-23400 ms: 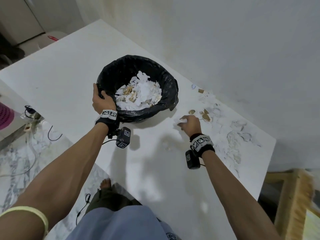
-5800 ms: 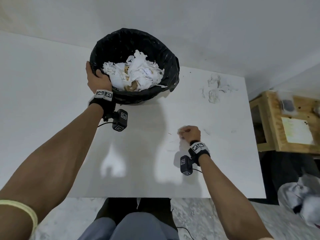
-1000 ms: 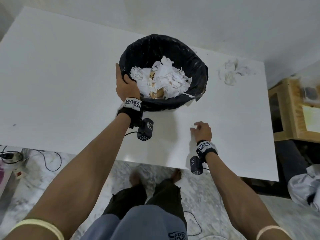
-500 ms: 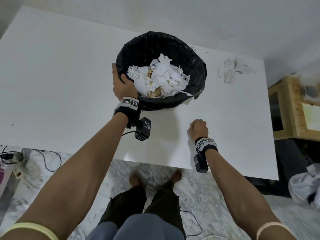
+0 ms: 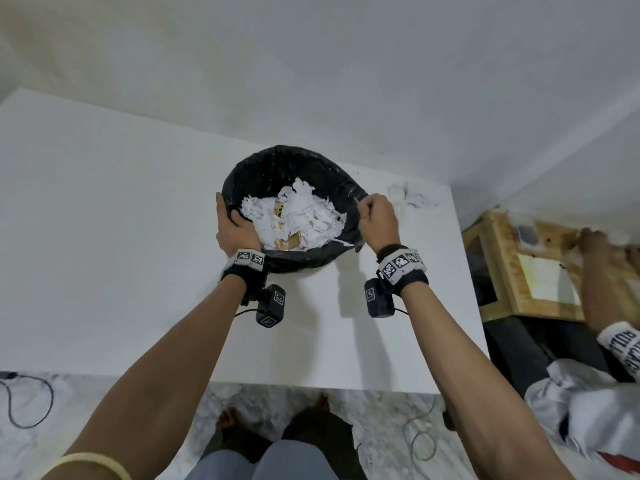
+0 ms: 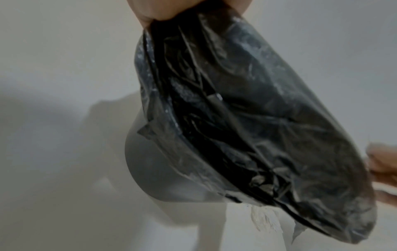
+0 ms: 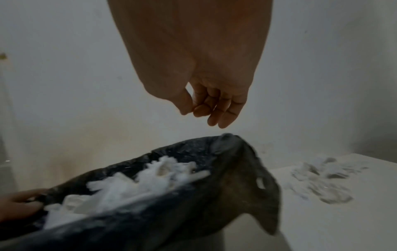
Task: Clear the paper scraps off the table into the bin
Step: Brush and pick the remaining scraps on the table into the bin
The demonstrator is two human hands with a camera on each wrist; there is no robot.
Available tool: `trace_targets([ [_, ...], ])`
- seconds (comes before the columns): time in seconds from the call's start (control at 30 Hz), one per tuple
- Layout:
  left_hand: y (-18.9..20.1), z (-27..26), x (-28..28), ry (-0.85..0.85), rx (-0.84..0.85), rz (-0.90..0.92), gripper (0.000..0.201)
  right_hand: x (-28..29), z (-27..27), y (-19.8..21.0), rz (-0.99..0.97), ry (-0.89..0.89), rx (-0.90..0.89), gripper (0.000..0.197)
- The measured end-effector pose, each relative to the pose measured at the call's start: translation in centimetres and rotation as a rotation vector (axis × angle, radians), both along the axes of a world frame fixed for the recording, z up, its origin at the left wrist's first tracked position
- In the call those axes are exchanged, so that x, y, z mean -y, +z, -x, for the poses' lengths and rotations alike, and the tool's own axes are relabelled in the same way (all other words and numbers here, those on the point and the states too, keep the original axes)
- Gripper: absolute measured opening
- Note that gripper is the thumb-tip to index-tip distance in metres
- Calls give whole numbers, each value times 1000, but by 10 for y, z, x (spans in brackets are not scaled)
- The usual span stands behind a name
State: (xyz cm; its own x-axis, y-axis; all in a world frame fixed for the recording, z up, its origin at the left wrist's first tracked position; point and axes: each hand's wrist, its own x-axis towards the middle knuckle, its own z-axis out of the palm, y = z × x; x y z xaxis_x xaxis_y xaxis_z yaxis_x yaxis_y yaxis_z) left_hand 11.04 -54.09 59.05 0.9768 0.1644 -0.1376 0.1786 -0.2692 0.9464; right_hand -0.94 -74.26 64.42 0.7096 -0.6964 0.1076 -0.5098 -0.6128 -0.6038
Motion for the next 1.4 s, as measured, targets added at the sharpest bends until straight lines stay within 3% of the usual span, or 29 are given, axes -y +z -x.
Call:
trace_targets([
  [0.27,-1,1,49,60,3,12,46,33,-44,-14,86,237,-110,24],
  [0.43,1,-9,93,123,-29,-25,47,113,-38,-20,97,100,83,25],
  [0.53,0,-16,119,182,-29,-52,47,181,-24,-47,22,-20,98,25],
  [0.63,-5,-17,140,278,-34,-71,48,244,-11,-86,-31,-26,-119,43],
  [0.83,-11,-17,174,478,-13,-111,47,329,-10,-135,-54,24,-516,101],
  [1.03,-17,-23,191,574,5,-116,47,347,-20,-170,-215,189,-699,121],
  [1.13,-22,-26,192,584,21,-128,47,312,-13,-199,-116,293,-691,112],
  [1.23,-24,-26,192,583,26,-148,47,282,-3,-215,3,380,-594,74],
  [1.33,-24,-25,191,572,17,-142,47,262,14,-216,87,406,-327,39],
  [1.4,-24,-24,189,562,13,-138,48,252,25,-213,82,399,-204,28],
])
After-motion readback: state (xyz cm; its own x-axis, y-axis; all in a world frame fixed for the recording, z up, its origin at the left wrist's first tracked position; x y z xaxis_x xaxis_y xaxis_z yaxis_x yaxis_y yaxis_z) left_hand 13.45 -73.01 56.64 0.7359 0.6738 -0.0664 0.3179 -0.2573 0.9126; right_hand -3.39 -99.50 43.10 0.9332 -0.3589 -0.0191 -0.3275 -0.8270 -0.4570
